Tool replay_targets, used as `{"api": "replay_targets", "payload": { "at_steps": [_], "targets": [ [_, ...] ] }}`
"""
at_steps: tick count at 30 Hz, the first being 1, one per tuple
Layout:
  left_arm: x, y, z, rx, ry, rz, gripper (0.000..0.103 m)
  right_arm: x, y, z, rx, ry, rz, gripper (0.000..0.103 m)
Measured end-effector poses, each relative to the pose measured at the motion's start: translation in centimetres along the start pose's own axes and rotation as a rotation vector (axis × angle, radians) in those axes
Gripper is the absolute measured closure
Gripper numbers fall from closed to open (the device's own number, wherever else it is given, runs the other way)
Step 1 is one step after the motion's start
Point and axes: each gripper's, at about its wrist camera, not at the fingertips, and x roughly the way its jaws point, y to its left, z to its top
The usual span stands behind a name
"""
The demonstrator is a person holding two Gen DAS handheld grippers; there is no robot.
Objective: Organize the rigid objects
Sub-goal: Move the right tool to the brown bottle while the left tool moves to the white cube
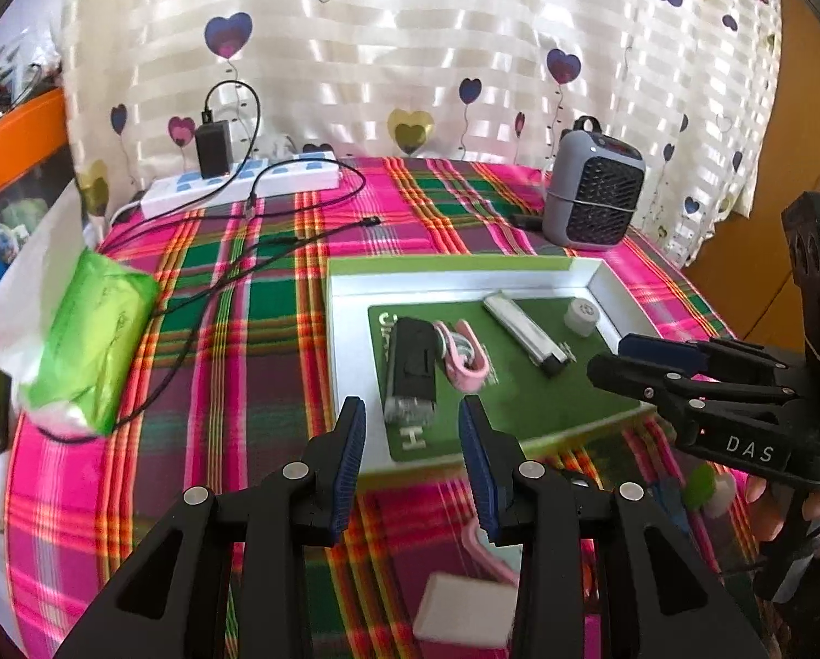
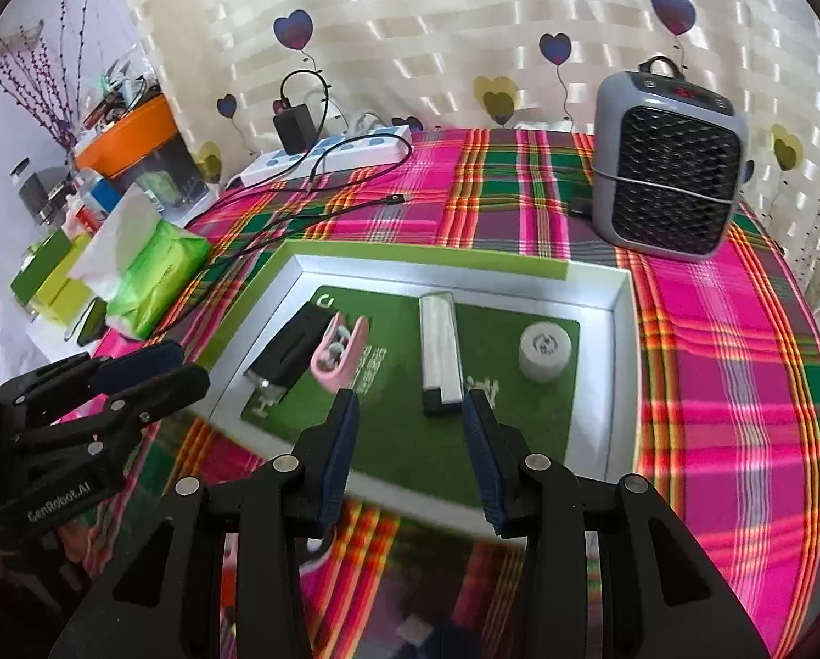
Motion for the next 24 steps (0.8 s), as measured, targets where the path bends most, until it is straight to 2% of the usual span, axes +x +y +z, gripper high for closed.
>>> {"api": "replay_targets", "payload": {
  "at_steps": [11,16,24],
  "targets": [
    [-2.8,0.5,-3.5,-0.028,0.002,-0.007,0.069,-2.6,0.7,-3.4,-0.025,-0.013,0.003,0.062],
    [-4.0,1.5,-5.2,-0.072,0.003,-0.043,0.069,-3.4,1.6,-5.0,-0.055,-0.01,0.029,0.062],
    [-4.7,2.0,-7.1,-0.098,0.013,-0.074,0.069,-4.6,3.3,-7.3,-0.105,-0.023,0.128,0.062]
  ]
}}
